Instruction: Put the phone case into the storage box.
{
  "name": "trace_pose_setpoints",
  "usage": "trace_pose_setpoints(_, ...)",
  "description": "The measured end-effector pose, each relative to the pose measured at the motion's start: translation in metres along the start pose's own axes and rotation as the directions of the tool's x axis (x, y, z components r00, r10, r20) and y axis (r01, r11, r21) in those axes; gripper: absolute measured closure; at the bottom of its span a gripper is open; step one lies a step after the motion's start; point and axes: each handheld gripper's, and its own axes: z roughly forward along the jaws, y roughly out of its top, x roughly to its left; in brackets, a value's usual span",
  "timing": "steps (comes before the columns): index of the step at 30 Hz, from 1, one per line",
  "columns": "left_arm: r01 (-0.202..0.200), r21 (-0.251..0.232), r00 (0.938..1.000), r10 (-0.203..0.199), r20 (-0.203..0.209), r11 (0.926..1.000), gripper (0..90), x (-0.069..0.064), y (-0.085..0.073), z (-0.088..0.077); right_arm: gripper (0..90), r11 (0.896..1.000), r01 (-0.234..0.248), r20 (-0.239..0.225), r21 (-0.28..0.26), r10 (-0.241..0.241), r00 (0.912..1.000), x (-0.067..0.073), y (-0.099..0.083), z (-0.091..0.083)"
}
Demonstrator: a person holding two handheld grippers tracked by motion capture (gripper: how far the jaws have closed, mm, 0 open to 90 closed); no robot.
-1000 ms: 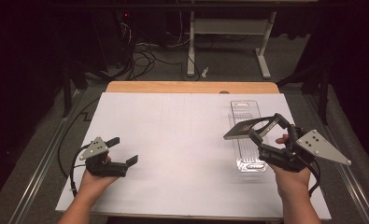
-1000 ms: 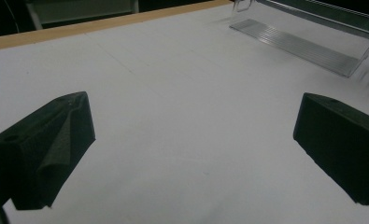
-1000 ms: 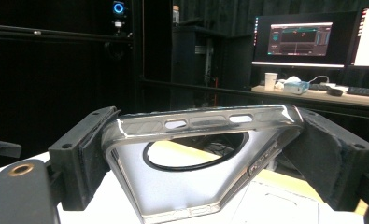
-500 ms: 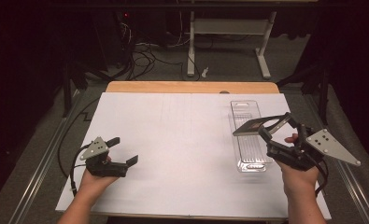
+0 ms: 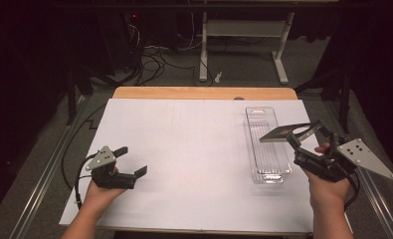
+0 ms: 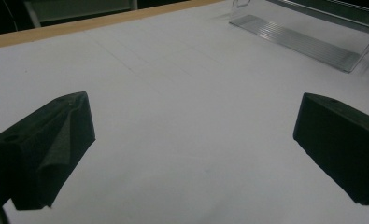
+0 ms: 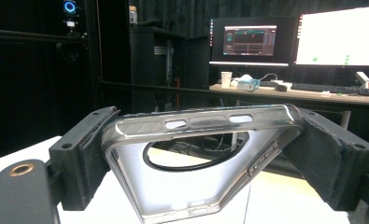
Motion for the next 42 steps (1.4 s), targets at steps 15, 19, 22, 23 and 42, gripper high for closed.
trace_pose_setpoints(15,-0.012,0.01,0.9999,0.012,0.005,0.9999,0.2,-0.001,0.0,0.003,13.7,0.999,0.035,0.032,0.011,-0.036,0.9989,0.016,0.004,0.011)
trace_pose_setpoints(19,-0.016,0.006,0.9998,0.016,0.01,0.9999,0.2,-0.003,0.0,0.002,13.7,0.999,0.04,0.042,0.02,-0.041,0.9983,0.017,0.003,0.02)
trace_pose_setpoints(22,-0.016,0.005,0.9998,0.016,0.013,0.9999,0.2,-0.003,0.0,0.002,13.7,0.999,0.038,0.058,0.039,-0.04,0.9975,0.014,0.0,0.028)
trace_pose_setpoints(23,-0.017,0.004,0.9998,0.017,0.014,0.9999,0.2,-0.003,0.0,0.002,13.7,0.998,0.04,0.065,0.046,-0.043,0.9969,0.013,0.0,0.03)
trace_pose_setpoints(42,-0.011,-0.007,0.9998,0.011,0.015,0.9999,0.3,-0.001,0.0,0.001,13.8,0.992,0.081,0.127,0.098,-0.093,0.9875,0.015,0.006,0.07)
